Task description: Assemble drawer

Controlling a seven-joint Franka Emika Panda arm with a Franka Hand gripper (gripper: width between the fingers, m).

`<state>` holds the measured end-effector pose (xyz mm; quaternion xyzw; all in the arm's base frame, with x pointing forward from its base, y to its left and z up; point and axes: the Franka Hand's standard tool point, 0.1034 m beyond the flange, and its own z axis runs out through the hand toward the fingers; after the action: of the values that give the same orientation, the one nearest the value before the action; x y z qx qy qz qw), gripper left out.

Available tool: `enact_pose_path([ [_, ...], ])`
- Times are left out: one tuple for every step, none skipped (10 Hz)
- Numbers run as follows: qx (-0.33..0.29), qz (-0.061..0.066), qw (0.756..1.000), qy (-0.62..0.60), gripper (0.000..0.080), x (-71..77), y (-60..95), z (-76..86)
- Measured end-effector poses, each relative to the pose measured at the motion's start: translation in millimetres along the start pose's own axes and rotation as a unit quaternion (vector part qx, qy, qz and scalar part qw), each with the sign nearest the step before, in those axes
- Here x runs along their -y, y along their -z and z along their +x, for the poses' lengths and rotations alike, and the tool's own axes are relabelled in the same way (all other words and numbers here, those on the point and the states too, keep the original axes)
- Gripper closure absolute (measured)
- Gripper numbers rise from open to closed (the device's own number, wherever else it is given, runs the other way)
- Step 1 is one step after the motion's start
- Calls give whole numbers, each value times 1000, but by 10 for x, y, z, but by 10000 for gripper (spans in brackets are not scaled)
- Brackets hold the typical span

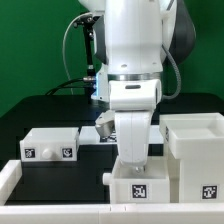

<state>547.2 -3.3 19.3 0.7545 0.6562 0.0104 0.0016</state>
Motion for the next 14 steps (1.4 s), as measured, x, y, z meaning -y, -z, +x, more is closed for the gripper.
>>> enact_pose_path([
  [7,20,1000,6,765,-45,27,-62],
  [9,28,1000,11,765,-92,49,-108],
  [7,18,1000,20,765,-130,50,-111],
  [4,8,999,34,765,-159,58,-123],
  [2,-1,999,40,765,-148,57,-132],
  [0,-7,999,43,765,-144,69,-118],
  [0,-7,999,42,765,-146,90,-106],
  [0,-6,999,42,765,-129,81,-39],
  [-1,-5,999,46,765,-119,79,14],
  [-1,-4,999,50,765,-106,75,54],
  [-1,-3,998,55,765,-97,69,87],
  [-1,-3,998,58,765,-93,62,91],
  [-1,-2,998,63,765,-87,52,79],
  [-1,-2,998,63,765,-86,48,58],
])
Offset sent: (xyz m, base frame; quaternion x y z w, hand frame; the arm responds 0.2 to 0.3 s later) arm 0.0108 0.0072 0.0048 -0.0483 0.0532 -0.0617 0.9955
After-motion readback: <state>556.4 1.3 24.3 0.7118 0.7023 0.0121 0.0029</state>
